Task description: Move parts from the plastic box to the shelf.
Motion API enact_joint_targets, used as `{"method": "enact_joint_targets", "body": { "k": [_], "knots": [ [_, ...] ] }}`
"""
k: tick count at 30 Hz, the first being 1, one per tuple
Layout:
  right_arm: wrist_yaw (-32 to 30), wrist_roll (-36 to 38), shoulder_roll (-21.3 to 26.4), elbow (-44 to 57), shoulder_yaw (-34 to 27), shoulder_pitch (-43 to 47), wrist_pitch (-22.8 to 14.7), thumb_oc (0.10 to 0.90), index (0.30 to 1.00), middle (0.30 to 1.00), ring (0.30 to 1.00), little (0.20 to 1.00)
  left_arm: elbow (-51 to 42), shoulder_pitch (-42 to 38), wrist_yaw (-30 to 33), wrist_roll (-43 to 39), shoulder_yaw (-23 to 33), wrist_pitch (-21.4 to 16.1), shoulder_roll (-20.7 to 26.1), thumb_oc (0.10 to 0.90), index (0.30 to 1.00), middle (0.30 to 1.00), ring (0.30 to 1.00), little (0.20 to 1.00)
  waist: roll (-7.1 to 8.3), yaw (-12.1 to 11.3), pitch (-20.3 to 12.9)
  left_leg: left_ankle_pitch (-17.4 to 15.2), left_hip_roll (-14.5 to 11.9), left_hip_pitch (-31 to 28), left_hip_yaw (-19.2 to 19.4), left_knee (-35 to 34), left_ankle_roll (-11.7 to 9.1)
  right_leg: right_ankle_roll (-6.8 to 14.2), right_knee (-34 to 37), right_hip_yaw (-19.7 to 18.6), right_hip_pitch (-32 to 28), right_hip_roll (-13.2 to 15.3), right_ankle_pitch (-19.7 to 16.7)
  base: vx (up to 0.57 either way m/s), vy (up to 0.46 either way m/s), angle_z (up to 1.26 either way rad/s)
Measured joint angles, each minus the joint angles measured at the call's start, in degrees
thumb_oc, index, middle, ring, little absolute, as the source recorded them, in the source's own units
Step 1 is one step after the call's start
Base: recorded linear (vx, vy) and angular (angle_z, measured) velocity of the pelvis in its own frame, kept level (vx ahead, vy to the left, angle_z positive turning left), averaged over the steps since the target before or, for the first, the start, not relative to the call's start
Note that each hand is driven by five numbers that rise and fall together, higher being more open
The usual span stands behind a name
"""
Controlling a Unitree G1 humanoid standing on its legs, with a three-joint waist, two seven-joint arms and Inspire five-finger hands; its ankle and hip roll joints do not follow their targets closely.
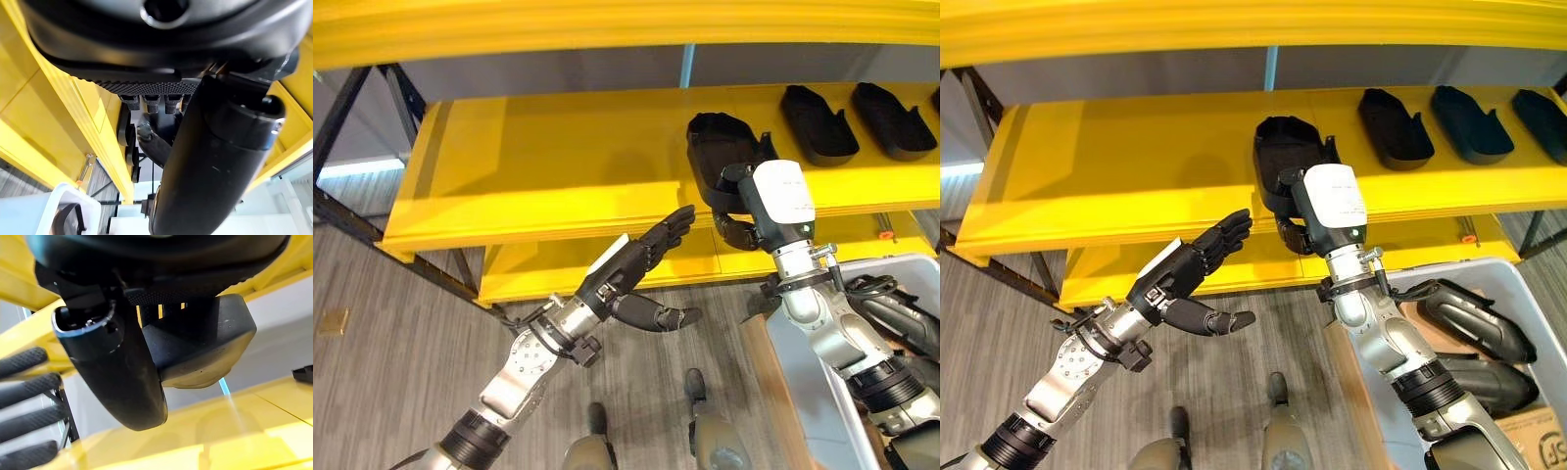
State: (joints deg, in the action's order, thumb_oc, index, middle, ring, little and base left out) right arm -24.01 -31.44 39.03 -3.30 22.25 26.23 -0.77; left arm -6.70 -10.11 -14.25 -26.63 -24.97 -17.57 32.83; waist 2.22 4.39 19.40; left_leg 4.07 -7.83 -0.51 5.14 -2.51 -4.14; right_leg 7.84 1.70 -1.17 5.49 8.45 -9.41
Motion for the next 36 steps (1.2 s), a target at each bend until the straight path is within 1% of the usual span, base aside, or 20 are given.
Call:
{"method": "enact_joint_targets", "body": {
  "k": [1, 3, 4, 5, 6, 7, 8, 10, 12, 15, 18, 20, 25, 29, 31, 32, 33, 34, 35, 36],
  "knots": [
    [0.0, 0.0, 0.1, -1.3, 0.1, 1.0, -0.1, 0.400, 0.300, 0.300, 0.300, 0.300, -0.2, -0.1, 0.2, -0.1, -0.1, -0.1, 0.0, 0.900, 1.000, 1.000, 1.000, 1.000, -1.16, -0.1, 0.1, 0.2, -1.2, -0.1, 0.0, -1.1, 0.3, -1.0, 0.5, 0.6, 0.0, -1.3, -0.1, 0.03, -0.065, 0.20],
    [0.1, 0.0, 0.4, -2.1, 0.1, 2.5, 0.0, 0.400, 0.300, 0.300, 0.300, 0.300, -0.3, -0.2, 0.2, -0.1, -0.1, -0.1, -0.7, 0.900, 1.000, 1.000, 1.000, 1.000, -2.95, -0.4, 0.1, 0.8, -2.4, 0.0, 0.0, -2.0, 0.6, -1.6, 2.1, 1.2, -0.2, -2.6, -1.0, 0.07, -0.069, -0.08],
    [0.2, 0.0, 0.8, -2.1, 0.1, 2.9, -0.1, 0.400, 0.300, 0.300, 0.300, 0.300, -0.3, -0.2, 0.2, -0.1, -0.1, 0.0, -1.2, 0.900, 1.000, 1.000, 1.000, 1.000, -3.78, -0.2, 0.0, 1.0, -2.7, 0.0, 0.0, -2.0, 0.3, -1.7, 3.0, 1.3, -0.6, -2.9, -1.5, 0.08, -0.046, -0.10],
    [0.5, 0.0, 1.9, -2.1, 0.1, 3.0, -0.1, 0.400, 0.300, 0.300, 0.300, 0.300, -0.2, -0.3, 0.1, -0.1, -0.1, 0.0, -2.1, 0.900, 1.000, 1.000, 1.000, 1.000, -4.58, 0.5, 0.1, 1.5, -2.8, -0.5, 0.1, -2.0, -0.7, -2.1, 3.2, 1.6, -1.3, -2.9, -1.8, 0.06, -0.022, -0.06],
    [0.6, 0.0, 2.7, -2.1, 0.1, 3.0, -0.1, 0.400, 0.300, 0.300, 0.300, 0.300, -0.2, -0.3, 0.1, -0.1, -0.1, 0.0, -2.7, 0.900, 1.000, 1.000, 1.000, 1.000, -4.97, 0.7, 0.1, 1.3, -2.7, -0.9, 0.2, -2.1, -1.0, -1.9, 3.2, 1.7, -1.8, -2.9, -1.7, 0.06, -0.017, 0.03],
    [0.6, 0.0, 4.0, -2.1, 0.1, 3.1, -0.1, 0.400, 0.300, 0.300, 0.300, 0.300, -0.3, -0.5, 0.0, -0.1, -0.1, 0.0, -3.2, 0.900, 1.000, 1.000, 1.000, 1.000, -5.38, 0.9, 0.1, 1.2, -2.6, -1.6, 0.2, -2.1, -1.9, -1.8, 3.2, 1.7, -2.5, -2.9, -1.4, 0.05, -0.008, 0.03],
    [0.6, 0.0, 4.5, -2.1, 0.1, 3.3, 0.0, 0.400, 0.300, 0.300, 0.300, 0.300, -0.4, -0.5, -0.1, -0.2, -0.1, 0.0, -3.1, 0.900, 1.000, 1.000, 1.000, 1.000, -5.51, 0.9, 0.1, 1.1, -2.3, -1.8, 0.2, -2.0, -2.1, -1.7, 3.2, 1.8, -2.7, -2.7, -1.3, 0.06, -0.004, 0.05],
    [0.7, 0.0, 5.2, -2.0, 0.1, 4.1, 0.1, 0.400, 0.300, 0.300, 0.300, 0.300, -0.5, -0.5, 0.0, -0.3, 0.0, 0.0, -2.9, 0.900, 1.000, 1.000, 1.000, 1.000, -5.54, 0.8, 0.1, 0.9, -1.5, -1.7, 0.1, -2.0, -2.4, -1.6, 3.2, 1.9, -2.8, -1.8, -1.1, 0.09, -0.004, 0.10],
    [1.9, 0.0, 5.2, -1.8, 0.4, 5.3, 0.0, 0.400, 0.300, 0.300, 0.300, 0.300, -0.5, -0.3, 0.0, -0.3, 0.0, 0.0, -2.5, 0.900, 1.000, 1.000, 1.000, 1.000, -5.63, 0.3, 0.0, 0.9, -0.5, -1.8, -0.4, -2.0, -2.4, -1.2, 3.2, 2.2, -3.1, -0.8, -0.9, 0.13, 0.002, 0.15],
    [3.0, -0.1, 4.9, -1.8, 1.8, 6.8, 0.0, 0.400, 0.300, 0.300, 0.300, 0.300, -0.5, -0.2, 0.1, -0.3, -0.1, 0.0, -2.4, 0.900, 1.000, 1.000, 1.000, 1.000, -5.63, 0.0, 0.0, 0.8, 0.2, -2.3, -1.1, -2.0, -2.2, -0.6, 3.2, 3.0, -4.2, 0.1, -0.5, 0.12, 0.000, 0.15],
    [3.8, -0.1, 4.0, -1.8, 2.1, 8.4, -0.3, 0.400, 0.300, 0.300, 0.300, 0.300, -0.5, -0.1, 0.3, -0.3, -0.1, 0.0, -2.1, 0.900, 1.000, 1.000, 1.000, 1.000, -5.64, -0.6, 0.0, 0.4, 0.7, -2.8, -1.4, -2.0, -1.6, -0.3, 3.2, 3.1, -4.9, 0.6, -0.3, 0.12, 0.015, 0.08],
    [4.2, -0.6, 4.0, -1.8, 2.3, 9.3, -0.2, 0.400, 0.300, 0.300, 0.300, 0.300, -0.4, 0.0, 0.4, -0.4, -0.1, 0.0, -2.2, 0.900, 1.000, 1.000, 1.000, 1.000, -5.63, -1.1, 0.0, 0.4, 1.0, -2.8, -1.4, -2.0, -1.6, -0.2, 3.2, 3.1, -5.0, 0.9, -0.3, 0.07, 0.037, 0.02],
    [4.2, -0.8, 4.0, -2.0, 4.0, 12.0, 0.0, 0.400, 0.300, 0.300, 0.300, 0.300, -0.4, 0.1, 1.6, -0.4, -0.1, 0.0, -2.2, 0.900, 1.000, 1.000, 1.000, 1.000, -5.63, -1.6, 0.0, 0.5, 1.5, -2.8, -1.5, -2.0, -1.7, 0.0, 3.2, 3.3, -5.0, 1.4, -0.3, 0.03, 0.100, 0.02],
    [4.2, -2.3, 3.9, -2.1, 4.1, 12.5, 0.2, 0.400, 0.300, 0.300, 0.300, 0.300, -0.4, 0.1, 0.8, -2.0, -0.2, 0.0, -2.2, 0.900, 1.000, 1.000, 1.000, 1.000, -5.60, -1.7, 0.0, 0.4, 2.4, -2.9, -2.2, -2.0, -1.3, 0.3, 2.4, 3.7, -5.2, 2.2, 0.0, 0.09, 0.089, 0.08],
    [4.2, -2.3, 3.4, -3.2, 4.2, 12.6, 0.3, 0.400, 0.300, 0.300, 0.300, 0.300, -0.3, 0.2, 0.5, -2.4, -0.2, 0.0, -2.1, 0.900, 1.000, 1.000, 1.000, 1.000, -5.55, -2.3, 0.1, 0.1, 2.7, -3.6, -2.1, -2.0, -0.8, 0.4, 1.6, 3.9, -5.2, 2.5, 0.3, 0.12, 0.059, -0.08],
    [4.2, -2.3, 2.9, -5.0, 4.7, 12.7, 0.6, 0.400, 0.300, 0.300, 0.300, 0.300, -0.3, 0.4, -0.1, -2.4, -0.2, 0.0, -2.0, 0.900, 1.000, 1.000, 1.000, 1.000, -5.53, -3.1, 0.1, -0.5, 2.9, -4.8, -1.2, -1.9, -0.1, 0.3, -0.6, 5.4, -4.7, 2.5, 0.5, 0.23, 0.008, -0.38],
    [4.2, -2.2, 1.9, -6.4, 5.2, 13.4, 0.5, 0.400, 0.300, 0.300, 0.300, 0.300, -0.4, 0.8, 0.1, -2.4, 0.0, 0.0, -1.9, 0.900, 1.000, 1.000, 1.000, 1.000, -5.40, -4.0, 0.2, -1.1, 2.6, -5.8, 0.2, -1.9, -0.1, 0.3, -3.5, 8.2, -3.2, 2.5, 0.4, 0.30, -0.093, -0.84],
    [4.2, -2.2, 0.1, -8.3, 6.2, 14.1, 0.5, 0.400, 0.300, 0.300, 0.300, 0.300, -0.3, 1.5, 0.4, -2.4, 0.1, 0.1, -1.6, 0.900, 1.000, 1.000, 1.000, 1.000, -5.31, -5.6, 0.2, -1.9, 2.2, -7.2, 2.8, -1.9, -0.2, -0.3, -8.2, 13.0, -0.1, 2.5, 0.2, 0.25, -0.187, -1.16],
    [4.2, -2.1, -1.0, -9.1, 7.2, 14.3, 0.6, 0.400, 0.300, 0.300, 0.300, 0.300, -0.4, 2.2, 0.3, -2.3, -0.2, 0.2, -1.3, 0.900, 1.000, 1.000, 1.000, 1.000, -4.85, -6.7, 0.4, -2.9, 1.8, -9.1, 4.4, -2.0, -0.4, -0.5, -11.7, 15.8, 1.3, 3.5, 1.0, 0.23, -0.240, -1.03],
    [4.2, -2.1, -1.4, -9.2, 8.7, 14.1, 0.9, 0.400, 0.300, 0.300, 0.300, 0.300, -0.4, 2.5, 0.3, -2.3, -0.5, 0.6, -0.7, 0.900, 1.000, 1.000, 1.000, 1.000, -3.63, -6.2, 0.8, -3.3, 2.4, -10.9, 4.5, -2.0, -0.2, 0.4, -14.8, 15.4, 1.7, 5.1, 3.7, 0.13, -0.181, -0.44]
  ]
}}
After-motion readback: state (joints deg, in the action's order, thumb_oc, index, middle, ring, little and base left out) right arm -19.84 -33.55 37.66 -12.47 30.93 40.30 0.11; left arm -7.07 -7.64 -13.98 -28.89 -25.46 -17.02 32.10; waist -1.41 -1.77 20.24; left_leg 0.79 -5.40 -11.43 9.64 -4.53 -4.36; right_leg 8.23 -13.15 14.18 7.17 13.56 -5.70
